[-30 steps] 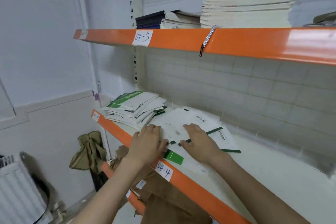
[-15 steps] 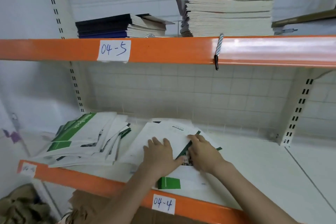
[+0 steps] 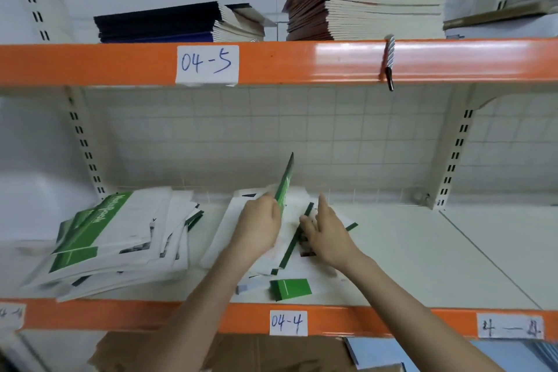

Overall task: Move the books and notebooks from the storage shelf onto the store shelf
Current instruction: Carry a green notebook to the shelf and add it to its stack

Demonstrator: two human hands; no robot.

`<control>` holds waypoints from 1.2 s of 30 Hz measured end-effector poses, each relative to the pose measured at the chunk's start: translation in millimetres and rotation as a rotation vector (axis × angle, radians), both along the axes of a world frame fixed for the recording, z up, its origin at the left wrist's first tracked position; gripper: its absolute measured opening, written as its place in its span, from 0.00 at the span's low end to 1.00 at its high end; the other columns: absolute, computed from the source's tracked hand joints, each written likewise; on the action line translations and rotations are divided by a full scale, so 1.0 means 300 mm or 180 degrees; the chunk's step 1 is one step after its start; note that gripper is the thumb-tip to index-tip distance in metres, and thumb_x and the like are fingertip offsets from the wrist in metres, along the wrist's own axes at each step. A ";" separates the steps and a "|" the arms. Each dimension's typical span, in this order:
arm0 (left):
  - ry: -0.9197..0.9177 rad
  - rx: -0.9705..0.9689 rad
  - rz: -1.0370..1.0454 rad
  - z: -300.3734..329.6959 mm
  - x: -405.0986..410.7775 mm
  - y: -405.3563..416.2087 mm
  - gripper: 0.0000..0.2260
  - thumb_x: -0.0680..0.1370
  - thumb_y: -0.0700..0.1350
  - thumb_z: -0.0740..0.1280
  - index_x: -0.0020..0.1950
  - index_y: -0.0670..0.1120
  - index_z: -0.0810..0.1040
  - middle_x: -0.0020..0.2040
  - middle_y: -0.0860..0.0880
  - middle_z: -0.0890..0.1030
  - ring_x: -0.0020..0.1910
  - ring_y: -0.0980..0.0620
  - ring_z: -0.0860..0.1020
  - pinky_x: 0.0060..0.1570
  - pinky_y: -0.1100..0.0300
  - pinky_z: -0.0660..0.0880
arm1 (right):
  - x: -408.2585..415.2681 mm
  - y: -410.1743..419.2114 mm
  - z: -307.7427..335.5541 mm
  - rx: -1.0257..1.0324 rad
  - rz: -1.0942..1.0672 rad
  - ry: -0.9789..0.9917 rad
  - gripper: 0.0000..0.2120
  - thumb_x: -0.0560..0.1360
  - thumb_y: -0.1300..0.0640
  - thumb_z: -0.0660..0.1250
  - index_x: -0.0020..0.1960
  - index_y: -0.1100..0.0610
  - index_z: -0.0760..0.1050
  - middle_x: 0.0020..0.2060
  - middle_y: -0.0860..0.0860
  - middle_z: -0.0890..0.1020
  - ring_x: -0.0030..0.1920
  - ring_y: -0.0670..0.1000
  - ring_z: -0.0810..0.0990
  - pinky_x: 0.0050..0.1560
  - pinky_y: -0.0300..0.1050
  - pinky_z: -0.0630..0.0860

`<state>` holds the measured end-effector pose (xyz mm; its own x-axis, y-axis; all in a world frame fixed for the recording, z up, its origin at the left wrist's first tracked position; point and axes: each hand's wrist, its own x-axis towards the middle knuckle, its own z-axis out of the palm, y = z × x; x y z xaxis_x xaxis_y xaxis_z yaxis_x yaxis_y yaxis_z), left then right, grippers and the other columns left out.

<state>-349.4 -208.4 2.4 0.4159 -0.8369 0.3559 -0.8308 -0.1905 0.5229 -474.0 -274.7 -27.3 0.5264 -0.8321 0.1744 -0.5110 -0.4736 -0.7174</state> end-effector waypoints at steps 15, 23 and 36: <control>0.1488 0.0035 -0.0546 -0.070 0.054 0.066 0.21 0.77 0.64 0.55 0.61 0.54 0.75 0.59 0.49 0.80 0.59 0.49 0.77 0.64 0.42 0.70 | -0.006 0.003 0.084 0.2899 -0.0566 -0.3105 0.11 0.81 0.64 0.57 0.62 0.60 0.69 0.45 0.55 0.79 0.42 0.52 0.78 0.24 0.35 0.75; -0.0575 0.1791 -0.0396 -0.110 0.015 0.059 0.34 0.73 0.65 0.61 0.72 0.45 0.61 0.71 0.40 0.62 0.69 0.39 0.62 0.66 0.38 0.63 | -0.012 0.023 0.056 0.2371 -0.0354 -0.2809 0.12 0.81 0.63 0.55 0.63 0.57 0.70 0.48 0.53 0.81 0.45 0.51 0.80 0.28 0.38 0.77; 0.4588 -0.1669 -0.0323 -0.007 0.032 0.115 0.09 0.83 0.38 0.54 0.62 0.44 0.67 0.52 0.42 0.79 0.48 0.46 0.80 0.42 0.52 0.79 | 0.009 0.059 0.038 0.1766 -0.0226 -0.2422 0.12 0.81 0.59 0.57 0.63 0.54 0.70 0.57 0.53 0.80 0.54 0.54 0.79 0.51 0.52 0.78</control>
